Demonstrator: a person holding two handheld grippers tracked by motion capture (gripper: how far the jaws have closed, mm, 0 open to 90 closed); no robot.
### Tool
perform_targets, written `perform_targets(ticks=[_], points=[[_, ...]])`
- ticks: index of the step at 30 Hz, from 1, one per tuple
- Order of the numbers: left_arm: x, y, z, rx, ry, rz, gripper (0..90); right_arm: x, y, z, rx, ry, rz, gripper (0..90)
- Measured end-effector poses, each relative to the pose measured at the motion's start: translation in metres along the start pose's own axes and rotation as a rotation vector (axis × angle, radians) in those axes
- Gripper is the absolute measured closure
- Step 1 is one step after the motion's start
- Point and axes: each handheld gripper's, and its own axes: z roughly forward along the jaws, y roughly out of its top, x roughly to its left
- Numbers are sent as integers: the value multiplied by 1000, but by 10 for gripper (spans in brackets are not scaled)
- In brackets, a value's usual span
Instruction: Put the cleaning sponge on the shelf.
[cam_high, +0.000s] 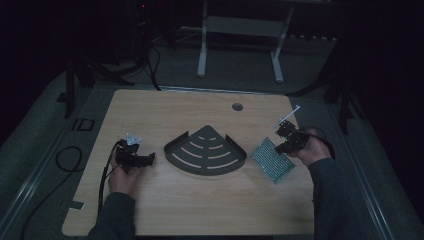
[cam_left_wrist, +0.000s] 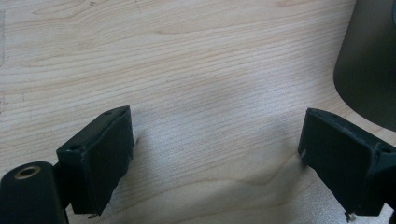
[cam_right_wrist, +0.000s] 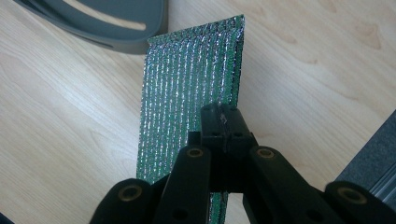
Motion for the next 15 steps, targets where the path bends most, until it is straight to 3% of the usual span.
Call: perform_targets(ticks=[15], points=[[0, 0, 0, 0, 0, 0, 109, 8, 24, -8, -31, 12, -23, 899]])
